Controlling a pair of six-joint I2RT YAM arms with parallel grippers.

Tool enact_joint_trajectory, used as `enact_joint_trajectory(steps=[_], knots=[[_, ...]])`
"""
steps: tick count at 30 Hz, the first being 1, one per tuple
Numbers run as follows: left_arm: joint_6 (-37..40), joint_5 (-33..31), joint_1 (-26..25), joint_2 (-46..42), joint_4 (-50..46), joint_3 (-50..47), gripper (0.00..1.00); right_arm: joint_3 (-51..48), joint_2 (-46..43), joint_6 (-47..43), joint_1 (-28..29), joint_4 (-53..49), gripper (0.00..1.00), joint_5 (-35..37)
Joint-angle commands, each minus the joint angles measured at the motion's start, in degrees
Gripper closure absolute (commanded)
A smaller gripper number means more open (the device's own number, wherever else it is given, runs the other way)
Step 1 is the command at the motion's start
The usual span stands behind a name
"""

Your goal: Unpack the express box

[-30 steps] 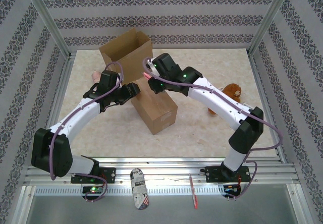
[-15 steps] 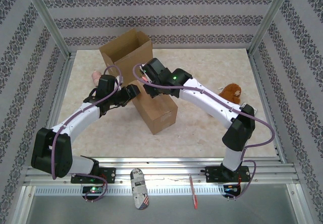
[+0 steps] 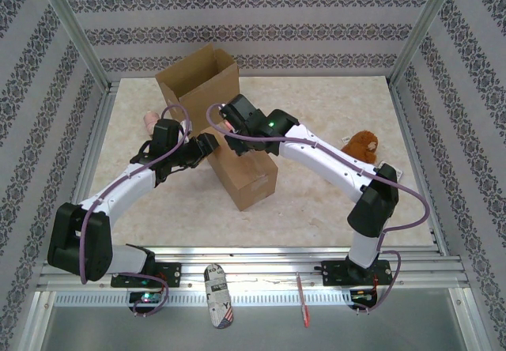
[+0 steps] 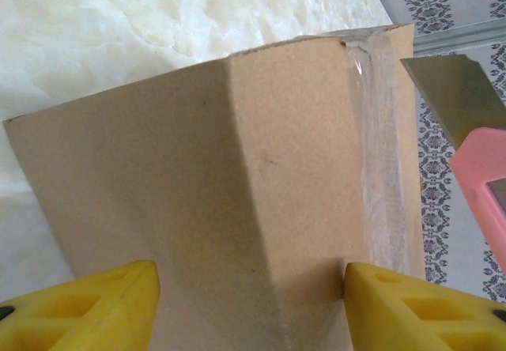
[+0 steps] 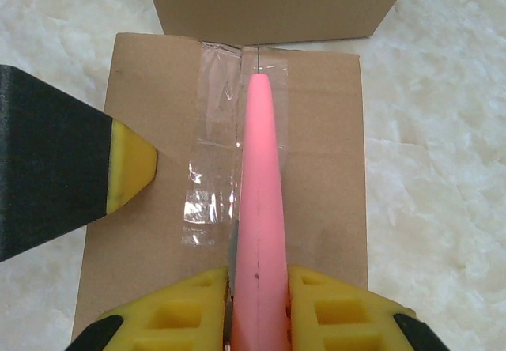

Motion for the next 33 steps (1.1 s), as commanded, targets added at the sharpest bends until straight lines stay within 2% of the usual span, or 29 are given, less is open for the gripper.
enact_joint_trajectory(steps=[1, 33], knots=[[0.4, -1.3, 0.7, -0.4, -4.2, -0.8, 0.38, 0.5, 0.4, 0.7, 0.6, 0.6, 1.0, 0.2], [0.3, -0.7, 0.8, 1.9, -3.2, -0.1, 0.38, 3.2, 3.0, 0.0, 0.9, 0.5, 1.0, -1.1]])
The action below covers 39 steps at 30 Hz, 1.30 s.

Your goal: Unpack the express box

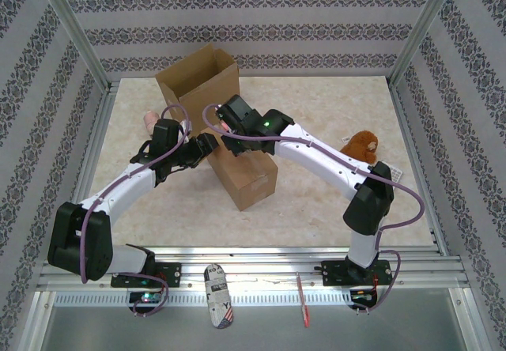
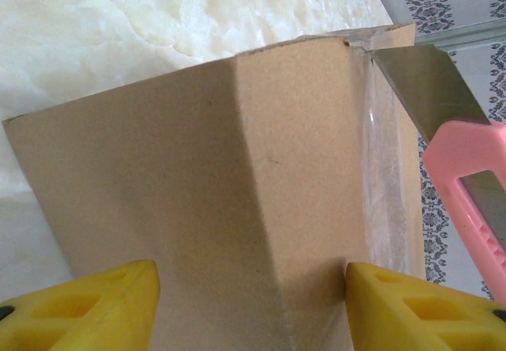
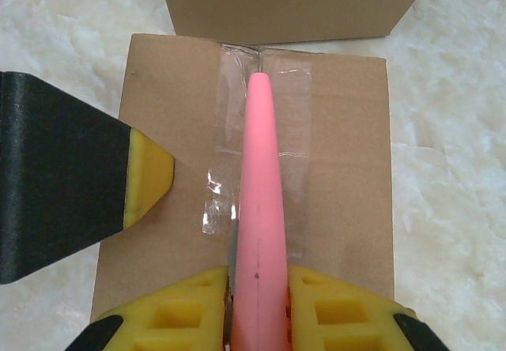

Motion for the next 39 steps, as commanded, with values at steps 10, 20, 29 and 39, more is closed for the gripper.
enact_joint_trajectory(steps=[10, 20, 29, 39], knots=[[0.3, -0.9, 0.5, 1.7, -3.1, -0.1, 0.38, 1.3, 1.1, -0.1, 0.5, 0.1, 1.0, 0.3], [0.6, -3.6, 0.5, 3.2, -6.1, 0.7, 0.38, -1.6, -0.2, 2.1, 1.0, -2.4, 1.0, 0.6], [0.6, -6.8, 0.5, 3.9, -10.7, 2.0, 0.4, -3.8, -1.6, 4.2, 1.5, -3.1, 1.0, 0.0], [0.5, -7.7, 0.5, 4.2, -11.3, 2.1, 0.4, -4.0, -2.1, 6.0, 2.1, -5.3, 1.0, 1.3]])
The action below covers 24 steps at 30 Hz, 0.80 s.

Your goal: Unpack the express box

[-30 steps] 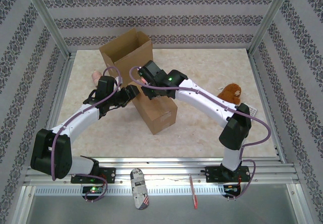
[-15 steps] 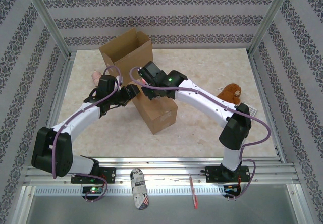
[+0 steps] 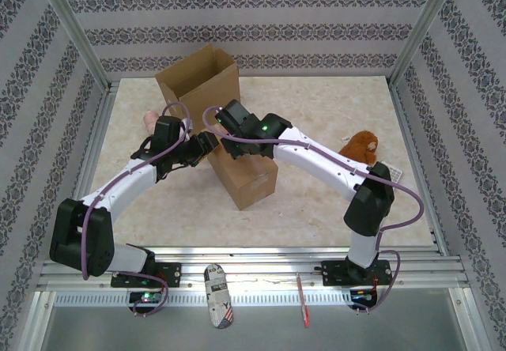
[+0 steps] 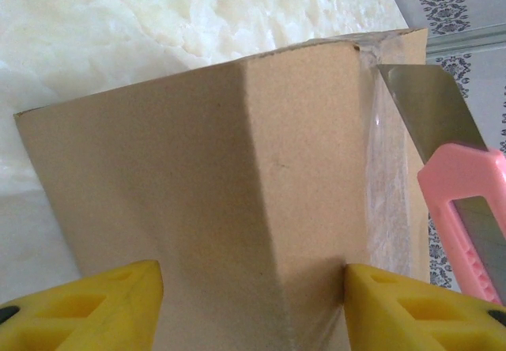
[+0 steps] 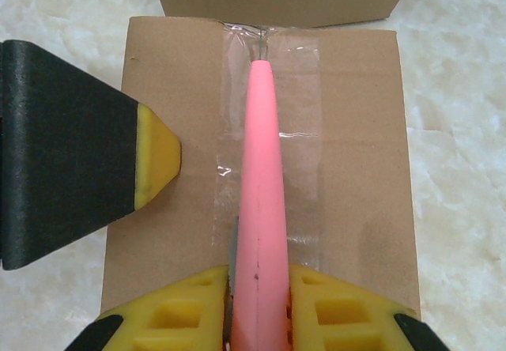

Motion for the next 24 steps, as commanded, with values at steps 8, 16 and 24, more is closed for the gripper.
enact_joint_trajectory(steps=[8, 16, 24], knots=[[0.5, -7.0, 0.6, 3.3, -7.8, -0.4, 0.4, -2.6, -2.7, 2.7, 1.7, -7.4, 1.0, 0.0], [0.3, -7.1, 0.6, 3.7, -7.7, -0.5, 0.4, -4.1, -3.9, 3.5, 2.3, -8.5, 1.0, 0.2], [0.2, -7.2, 0.5, 4.2, -7.6, -0.5, 0.4, -7.2, -5.8, 5.1, 3.1, -9.2, 1.0, 1.0]])
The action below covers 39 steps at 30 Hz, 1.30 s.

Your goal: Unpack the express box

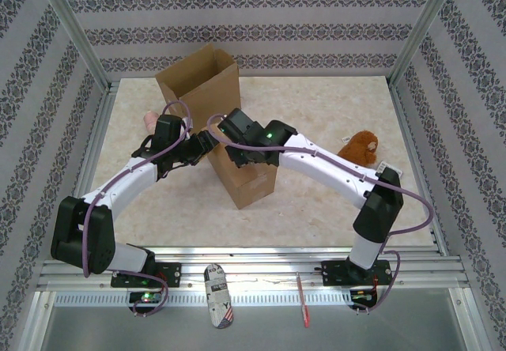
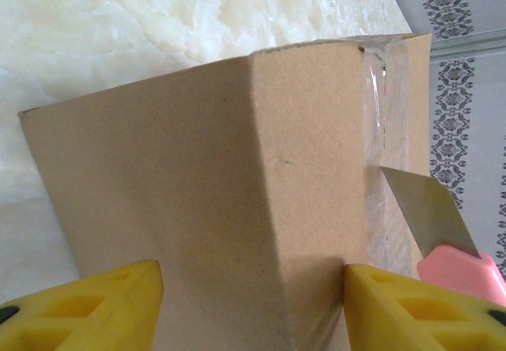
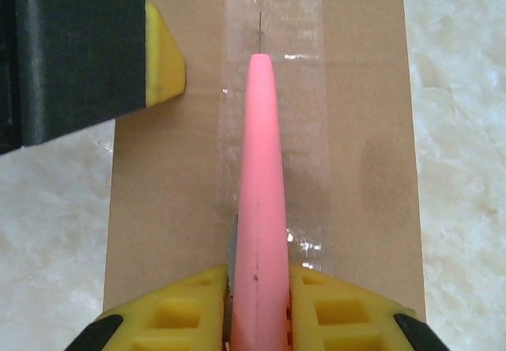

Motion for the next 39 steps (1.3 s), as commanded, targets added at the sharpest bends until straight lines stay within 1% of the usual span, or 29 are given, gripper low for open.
enact_joint_trajectory(steps=[1, 28, 39], knots=[[0.2, -6.7, 0.5, 3.1, -7.5, -1.3, 0.4, -2.6, -1.6, 1.7, 1.0, -6.7, 1.0, -0.1], [0.1, -6.9, 0.5, 3.9, -7.3, -1.4, 0.4, -11.1, -8.5, 6.5, 3.3, -9.8, 1.0, 0.7], [0.0, -6.9, 0.6, 4.4, -7.2, -1.4, 0.4, -14.1, -10.5, 9.5, 5.1, -10.9, 1.0, -1.3]])
